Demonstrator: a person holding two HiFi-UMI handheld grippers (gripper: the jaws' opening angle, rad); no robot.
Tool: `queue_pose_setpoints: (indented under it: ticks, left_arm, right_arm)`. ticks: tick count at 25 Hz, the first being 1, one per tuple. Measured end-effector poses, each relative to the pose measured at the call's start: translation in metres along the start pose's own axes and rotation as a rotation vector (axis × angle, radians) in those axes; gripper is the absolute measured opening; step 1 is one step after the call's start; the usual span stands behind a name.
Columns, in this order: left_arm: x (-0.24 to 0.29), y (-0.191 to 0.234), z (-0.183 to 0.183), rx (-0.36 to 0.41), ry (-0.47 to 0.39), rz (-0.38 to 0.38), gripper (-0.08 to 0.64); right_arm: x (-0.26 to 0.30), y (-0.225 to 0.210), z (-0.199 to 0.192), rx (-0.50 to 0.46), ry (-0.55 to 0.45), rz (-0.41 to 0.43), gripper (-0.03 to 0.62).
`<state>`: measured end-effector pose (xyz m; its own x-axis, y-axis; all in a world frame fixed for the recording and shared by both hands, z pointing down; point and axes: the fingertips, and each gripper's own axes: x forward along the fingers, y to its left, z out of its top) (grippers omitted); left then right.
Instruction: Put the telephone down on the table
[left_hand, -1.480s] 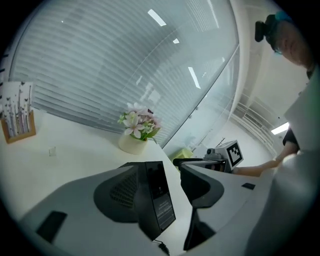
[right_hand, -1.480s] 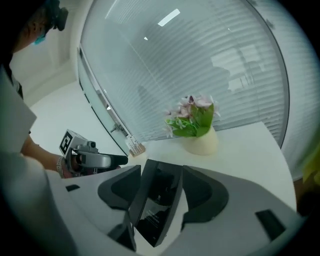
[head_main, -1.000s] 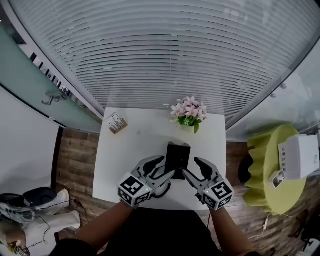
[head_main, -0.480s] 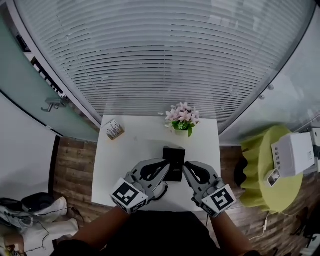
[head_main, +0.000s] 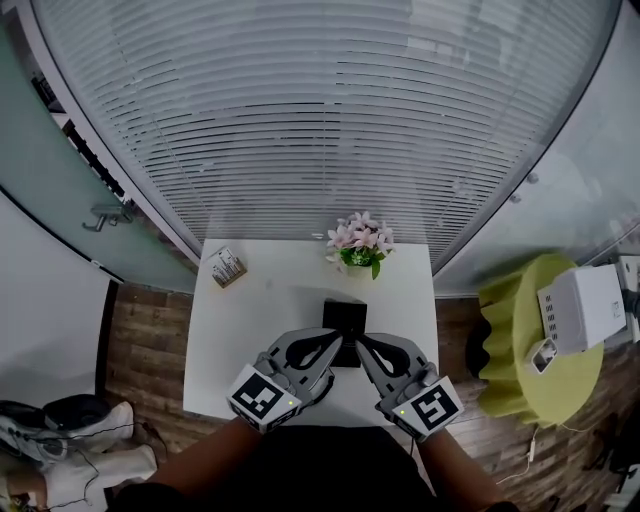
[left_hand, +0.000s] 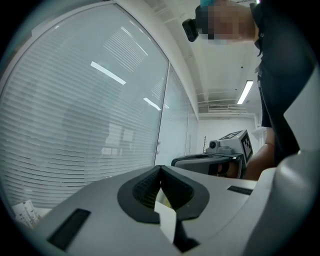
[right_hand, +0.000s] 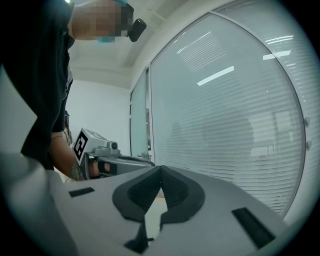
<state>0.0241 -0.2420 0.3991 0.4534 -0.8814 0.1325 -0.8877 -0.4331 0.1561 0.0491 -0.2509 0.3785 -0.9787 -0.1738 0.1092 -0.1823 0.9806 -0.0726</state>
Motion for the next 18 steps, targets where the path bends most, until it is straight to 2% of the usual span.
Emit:
queue_pose_setpoints:
  ticks: [6,11,15,18]
  left_arm:
    - [-0.001,-0.001,0.003,0.026,0.001,0.002,0.009]
    - [-0.005,-0.003,-0.001,0.027,0.002,-0.008,0.009]
    - [-0.007,-0.001,-0.005,-0.004,0.016,-0.008,0.009]
    - [-0.009,-0.001,-0.006,0.008,0.014,-0.003,0.009]
  right_arm:
    - [0.002,0.002,-0.002,-0.004,0.005,-0.004,0.023]
    - [0.004,0.006,-0.006,-0.018,0.015,-0.012,0.023]
    - [0.007,0.007,-0.009,-0.021,0.029,-0.014,0.023]
    - [0.007,0.008,-0.012,-0.018,0.04,-0.017,0.023]
